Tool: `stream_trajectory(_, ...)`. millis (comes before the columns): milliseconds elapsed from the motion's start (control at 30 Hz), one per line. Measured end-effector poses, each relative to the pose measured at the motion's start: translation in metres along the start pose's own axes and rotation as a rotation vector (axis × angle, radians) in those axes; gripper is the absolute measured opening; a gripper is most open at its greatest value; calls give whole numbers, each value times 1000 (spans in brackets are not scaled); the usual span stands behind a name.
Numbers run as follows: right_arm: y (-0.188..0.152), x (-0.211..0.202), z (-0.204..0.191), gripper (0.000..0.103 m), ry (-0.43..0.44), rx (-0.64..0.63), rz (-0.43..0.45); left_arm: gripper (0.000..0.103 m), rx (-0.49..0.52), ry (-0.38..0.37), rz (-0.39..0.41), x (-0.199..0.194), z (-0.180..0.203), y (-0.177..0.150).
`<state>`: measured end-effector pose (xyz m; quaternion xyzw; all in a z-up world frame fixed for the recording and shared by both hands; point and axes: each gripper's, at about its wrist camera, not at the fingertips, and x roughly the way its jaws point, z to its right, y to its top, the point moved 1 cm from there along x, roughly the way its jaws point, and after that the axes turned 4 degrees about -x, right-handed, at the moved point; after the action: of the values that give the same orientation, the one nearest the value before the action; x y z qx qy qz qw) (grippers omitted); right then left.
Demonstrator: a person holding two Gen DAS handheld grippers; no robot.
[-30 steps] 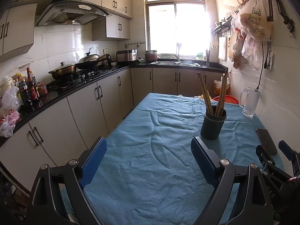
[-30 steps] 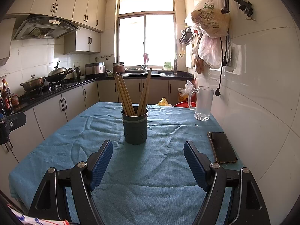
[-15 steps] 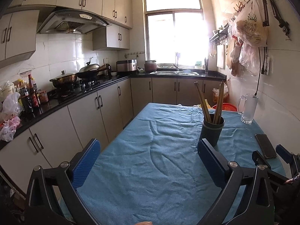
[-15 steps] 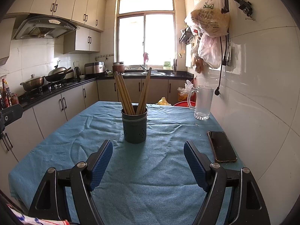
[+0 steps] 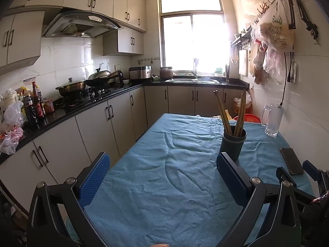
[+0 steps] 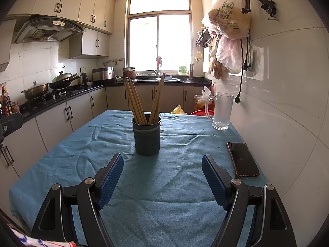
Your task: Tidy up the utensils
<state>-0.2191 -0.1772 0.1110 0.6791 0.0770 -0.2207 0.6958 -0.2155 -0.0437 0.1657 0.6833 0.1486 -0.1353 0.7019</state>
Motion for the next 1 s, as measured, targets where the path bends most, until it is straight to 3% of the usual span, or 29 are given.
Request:
stream_trajectory(500, -2, 5, 0, 83, 1, -1, -20, 103, 4, -30, -90, 15, 4, -7)
stream_trajectory(1000, -4, 5, 1, 83, -3, 8, -22, 103, 7, -59, -118, 19, 10, -8)
